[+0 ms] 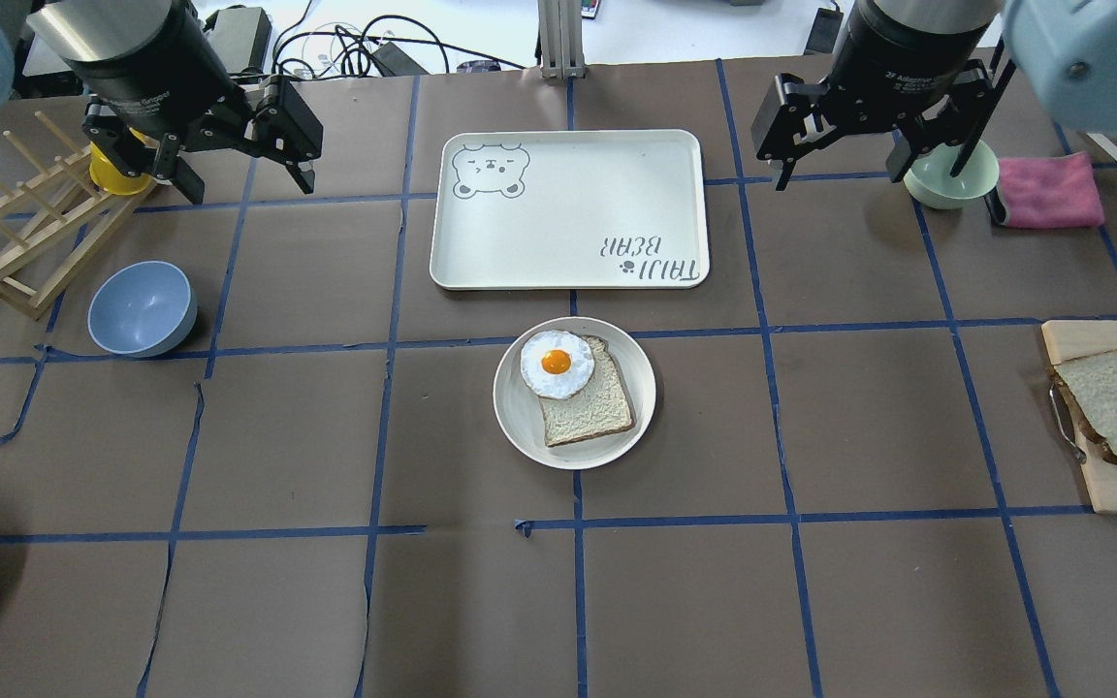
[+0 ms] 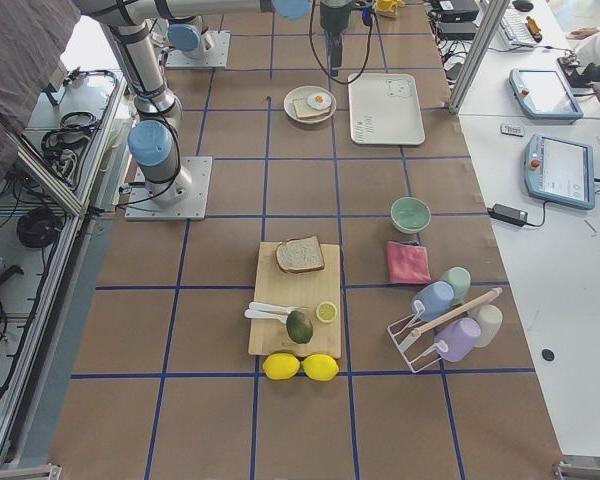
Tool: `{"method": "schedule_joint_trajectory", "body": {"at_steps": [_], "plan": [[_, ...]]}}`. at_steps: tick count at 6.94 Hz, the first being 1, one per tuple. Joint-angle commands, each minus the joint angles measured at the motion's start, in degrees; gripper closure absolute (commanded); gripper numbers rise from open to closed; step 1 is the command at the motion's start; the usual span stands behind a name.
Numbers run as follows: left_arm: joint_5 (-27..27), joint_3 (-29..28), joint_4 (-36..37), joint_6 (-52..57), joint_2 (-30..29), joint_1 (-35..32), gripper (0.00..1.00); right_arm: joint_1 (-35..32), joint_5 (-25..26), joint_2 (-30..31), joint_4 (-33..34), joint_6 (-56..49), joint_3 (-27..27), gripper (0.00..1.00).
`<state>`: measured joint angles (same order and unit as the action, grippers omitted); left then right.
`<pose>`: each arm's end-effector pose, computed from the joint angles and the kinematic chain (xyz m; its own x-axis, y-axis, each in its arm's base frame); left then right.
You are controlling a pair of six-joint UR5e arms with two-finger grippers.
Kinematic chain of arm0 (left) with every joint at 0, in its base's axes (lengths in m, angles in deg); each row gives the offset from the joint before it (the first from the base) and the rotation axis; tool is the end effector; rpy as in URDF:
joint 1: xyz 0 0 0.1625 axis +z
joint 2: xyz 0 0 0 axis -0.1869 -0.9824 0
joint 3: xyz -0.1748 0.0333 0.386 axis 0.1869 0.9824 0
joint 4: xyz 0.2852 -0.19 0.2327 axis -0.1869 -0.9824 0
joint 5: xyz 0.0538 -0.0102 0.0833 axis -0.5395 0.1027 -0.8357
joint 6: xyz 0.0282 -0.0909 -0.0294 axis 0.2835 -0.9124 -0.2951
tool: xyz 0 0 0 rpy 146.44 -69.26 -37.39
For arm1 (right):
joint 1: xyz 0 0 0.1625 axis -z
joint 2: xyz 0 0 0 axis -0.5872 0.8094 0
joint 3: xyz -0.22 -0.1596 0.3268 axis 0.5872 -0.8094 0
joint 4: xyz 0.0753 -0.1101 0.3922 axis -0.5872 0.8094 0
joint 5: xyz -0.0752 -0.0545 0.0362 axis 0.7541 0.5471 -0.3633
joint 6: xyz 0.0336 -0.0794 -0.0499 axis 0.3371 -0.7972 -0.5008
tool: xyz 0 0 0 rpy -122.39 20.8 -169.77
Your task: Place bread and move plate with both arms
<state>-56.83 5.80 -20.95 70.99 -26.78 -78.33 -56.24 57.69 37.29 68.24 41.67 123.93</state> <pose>-0.1264 -0.5134 0.5194 -0.9988 -0.0470 0.0134 -0.0477 0.9974 -0.0547 0.1526 -0.5091 0.5120 -0.9997 -0.0259 0.0029 -0.0260 0.9984 -0.0507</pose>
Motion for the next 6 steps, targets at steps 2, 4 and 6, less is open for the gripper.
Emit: {"method": "schedule_joint_trajectory", "body": {"at_steps": [2,4,6], "plan": [[0.3,0.05,0.12,-0.09,0.01,-0.11,0.0,0.0,0.06,-0.09,-0.17,-0.17,0.18,0.0],[0.39,0.05,0.12,-0.01,0.19,-0.11,0.0,0.09,0.06,0.17,-0.79,0.09,0.18,0.0],[0.39,0.05,0.21,-0.01,0.1,-0.02,0.0,0.09,0.06,0.26,-0.7,0.26,0.18,0.0]]}}
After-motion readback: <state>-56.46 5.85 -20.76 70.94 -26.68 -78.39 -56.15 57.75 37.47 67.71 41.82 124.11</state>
